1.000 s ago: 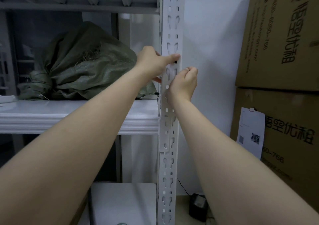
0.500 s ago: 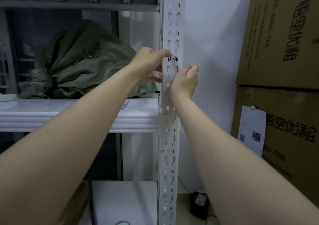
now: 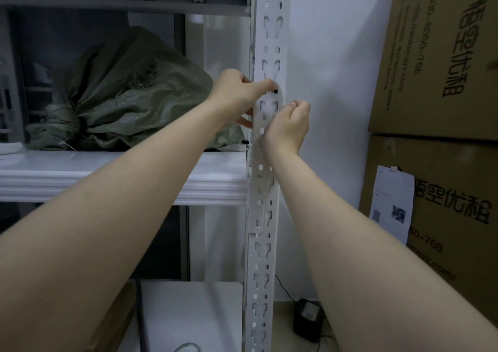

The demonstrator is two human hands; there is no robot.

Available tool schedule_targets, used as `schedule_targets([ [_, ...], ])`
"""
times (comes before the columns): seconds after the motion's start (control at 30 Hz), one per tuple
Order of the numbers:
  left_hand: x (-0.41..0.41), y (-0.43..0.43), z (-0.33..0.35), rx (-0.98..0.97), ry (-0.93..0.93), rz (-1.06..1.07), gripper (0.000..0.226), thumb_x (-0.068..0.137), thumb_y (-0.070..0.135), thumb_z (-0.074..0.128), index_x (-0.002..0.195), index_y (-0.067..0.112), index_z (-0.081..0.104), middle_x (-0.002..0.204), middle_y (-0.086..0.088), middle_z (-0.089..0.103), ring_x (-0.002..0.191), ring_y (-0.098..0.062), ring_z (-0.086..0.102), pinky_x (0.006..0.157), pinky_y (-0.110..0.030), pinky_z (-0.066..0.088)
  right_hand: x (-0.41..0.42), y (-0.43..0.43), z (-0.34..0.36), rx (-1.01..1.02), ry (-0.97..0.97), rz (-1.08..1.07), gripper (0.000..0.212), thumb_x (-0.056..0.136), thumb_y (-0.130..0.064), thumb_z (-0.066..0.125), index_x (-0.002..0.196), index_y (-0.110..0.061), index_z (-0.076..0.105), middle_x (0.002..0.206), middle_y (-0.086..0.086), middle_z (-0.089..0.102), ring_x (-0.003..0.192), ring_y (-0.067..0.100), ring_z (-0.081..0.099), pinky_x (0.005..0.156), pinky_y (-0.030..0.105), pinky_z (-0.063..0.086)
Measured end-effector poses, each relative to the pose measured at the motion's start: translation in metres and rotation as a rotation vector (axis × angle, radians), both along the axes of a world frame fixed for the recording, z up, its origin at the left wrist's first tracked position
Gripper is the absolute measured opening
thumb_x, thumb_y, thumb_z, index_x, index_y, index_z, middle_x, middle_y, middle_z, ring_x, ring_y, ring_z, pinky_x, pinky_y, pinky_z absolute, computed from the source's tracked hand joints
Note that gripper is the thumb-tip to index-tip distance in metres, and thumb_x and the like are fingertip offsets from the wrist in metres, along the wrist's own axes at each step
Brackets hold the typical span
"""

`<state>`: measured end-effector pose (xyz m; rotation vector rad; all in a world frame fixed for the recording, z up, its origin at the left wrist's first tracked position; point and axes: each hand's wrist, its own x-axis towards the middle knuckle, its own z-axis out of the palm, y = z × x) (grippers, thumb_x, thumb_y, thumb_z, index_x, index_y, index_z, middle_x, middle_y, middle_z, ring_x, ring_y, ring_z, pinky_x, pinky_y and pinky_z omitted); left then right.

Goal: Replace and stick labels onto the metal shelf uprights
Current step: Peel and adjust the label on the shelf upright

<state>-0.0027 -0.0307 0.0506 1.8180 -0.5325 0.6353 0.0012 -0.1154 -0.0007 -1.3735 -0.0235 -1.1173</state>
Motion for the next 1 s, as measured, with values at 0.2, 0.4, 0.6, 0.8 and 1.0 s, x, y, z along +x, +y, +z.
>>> schedule_targets([
  [0.2,-0.0002,0.0002,-0.0016,-0.006,-0.008,-0.005,0.027,0.085,0.033,0.068,0.091,0.014,0.050,0.087,-0.014,0.056,0.066,-0.019,0.066,0.047,-0.026,0.055,-0.0018,-0.0009,-0.0004,-0.007,-0.015,0.000,0.017,0.101,-0.012,0.024,0.093,-0.008,0.039,0.069,-0.007,0.038,0.056,0.004,0.035,0.050,0.007,0.036],
  [0.4,0.0006,-0.0024,-0.0012,-0.009,-0.059,0.011,0.024,0.085,0.028,0.065,0.088,0.013,0.047,0.077,-0.009,0.049,0.064,-0.020,0.059,0.044,-0.025,0.053,-0.0005,-0.0006,-0.0015,-0.003,-0.020,-0.001,0.016,0.100,-0.010,0.025,0.091,-0.007,0.038,0.068,-0.006,0.039,0.056,0.005,0.035,0.047,0.009,0.035],
  [0.6,0.0039,-0.0016,-0.0028,0.003,-0.084,0.010,0.024,0.087,0.030,0.063,0.086,0.010,0.048,0.074,-0.004,0.051,0.065,-0.018,0.060,0.045,-0.025,0.053,-0.0006,-0.0006,-0.0021,-0.005,-0.021,0.009,0.016,0.100,-0.011,0.025,0.092,-0.008,0.038,0.068,-0.006,0.039,0.055,0.005,0.035,0.046,0.009,0.035],
  [0.8,0.0042,0.0026,-0.0075,-0.008,-0.046,-0.026,0.034,0.088,0.043,0.062,0.089,0.010,0.050,0.083,-0.005,0.055,0.070,-0.014,0.062,0.045,-0.023,0.052,-0.0011,-0.0010,-0.0021,0.001,-0.021,0.014,0.018,0.100,-0.012,0.025,0.092,-0.008,0.040,0.068,-0.007,0.040,0.056,0.005,0.036,0.049,0.006,0.035],
  [1.0,0.0049,-0.0037,-0.0092,0.038,-0.126,0.089,0.040,0.088,0.046,0.065,0.081,0.012,0.045,0.073,0.001,0.048,0.065,-0.011,0.053,0.037,-0.016,0.045,-0.0013,-0.0017,-0.0028,-0.005,-0.024,0.016,0.018,0.101,-0.012,0.025,0.093,-0.008,0.040,0.070,-0.007,0.040,0.058,0.003,0.037,0.048,0.004,0.034],
])
